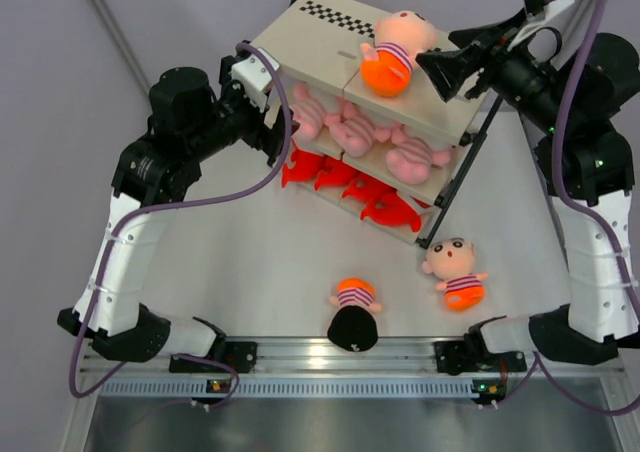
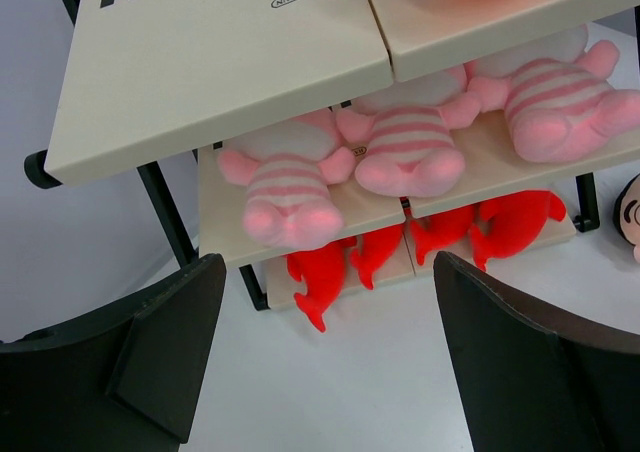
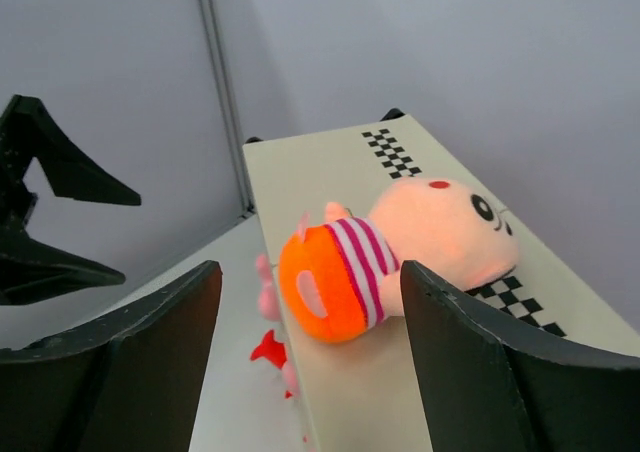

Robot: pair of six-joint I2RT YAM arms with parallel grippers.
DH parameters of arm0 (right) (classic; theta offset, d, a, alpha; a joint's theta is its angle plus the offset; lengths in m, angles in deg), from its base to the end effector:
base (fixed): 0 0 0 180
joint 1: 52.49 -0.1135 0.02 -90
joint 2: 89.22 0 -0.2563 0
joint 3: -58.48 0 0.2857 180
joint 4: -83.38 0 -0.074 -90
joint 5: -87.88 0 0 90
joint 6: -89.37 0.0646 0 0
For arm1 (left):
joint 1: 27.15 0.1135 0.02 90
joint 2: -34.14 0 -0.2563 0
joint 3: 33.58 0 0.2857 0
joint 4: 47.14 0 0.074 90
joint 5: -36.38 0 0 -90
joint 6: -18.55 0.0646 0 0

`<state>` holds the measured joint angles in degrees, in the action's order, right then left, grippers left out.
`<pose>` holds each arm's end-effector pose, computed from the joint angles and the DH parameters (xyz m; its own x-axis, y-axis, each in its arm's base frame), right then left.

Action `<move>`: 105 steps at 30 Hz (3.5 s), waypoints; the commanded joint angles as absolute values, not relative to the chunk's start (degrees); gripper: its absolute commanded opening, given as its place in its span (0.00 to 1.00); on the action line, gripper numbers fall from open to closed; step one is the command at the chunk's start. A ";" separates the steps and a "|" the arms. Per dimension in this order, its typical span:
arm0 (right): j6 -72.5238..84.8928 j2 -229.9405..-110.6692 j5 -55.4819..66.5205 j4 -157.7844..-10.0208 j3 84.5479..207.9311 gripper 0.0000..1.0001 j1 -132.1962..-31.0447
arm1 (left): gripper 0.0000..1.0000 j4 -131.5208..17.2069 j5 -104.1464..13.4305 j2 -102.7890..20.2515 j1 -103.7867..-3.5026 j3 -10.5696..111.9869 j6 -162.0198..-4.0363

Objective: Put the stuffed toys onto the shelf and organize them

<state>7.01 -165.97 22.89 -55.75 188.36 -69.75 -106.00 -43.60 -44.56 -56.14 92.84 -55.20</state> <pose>0.2423 0.1039 0.6197 0.1128 0.1612 -0.9805 -0.6845 0.7279 0.0409 0.2543 -0.1538 0.5496 0.0131 0.3078 -0.9514 0.6488 0.7213 0.2423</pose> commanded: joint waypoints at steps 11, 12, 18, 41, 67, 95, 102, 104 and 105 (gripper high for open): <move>-13.11 -178.78 4.76 -51.28 196.46 0.72 -82.90 | 0.91 -104.44 -44.57 -43.47 -56.33 92.45 -53.96; -13.46 -179.65 3.43 -50.32 196.64 0.71 -83.08 | 0.91 -104.44 -44.65 -43.12 -56.41 92.27 -53.87; -15.31 -180.02 -3.44 -50.05 193.83 0.48 -83.96 | 0.91 -104.44 -44.22 -42.77 -56.41 92.27 -53.69; -26.47 -172.02 -2.74 -32.73 192.95 0.24 -82.64 | 0.91 -104.52 -45.80 -40.92 -56.41 89.46 -52.20; -15.92 -154.19 -6.95 -36.42 181.18 0.99 -82.64 | 0.98 -117.52 -36.83 -45.56 -88.29 60.36 -37.18; -12.58 -147.94 -6.51 -35.81 175.46 0.99 -82.55 | 0.23 -92.14 -68.55 -57.71 -113.28 38.48 -36.03; -11.62 -146.00 -6.17 -35.28 173.96 0.99 -82.64 | 0.00 -90.46 -71.28 -57.10 -113.28 38.74 -35.07; -11.62 -146.18 -5.03 -34.41 175.10 0.99 -82.55 | 0.00 -92.56 -70.68 -55.43 -112.15 41.45 -34.89; -11.70 -146.44 -3.28 -32.83 175.72 0.99 -82.64 | 0.00 -97.70 -66.75 -53.86 -111.00 43.64 -35.67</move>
<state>-12.60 -146.35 -6.18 -34.81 174.15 -82.69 -94.02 -69.35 -57.32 -112.88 39.53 -35.22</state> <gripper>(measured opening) 0.993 0.041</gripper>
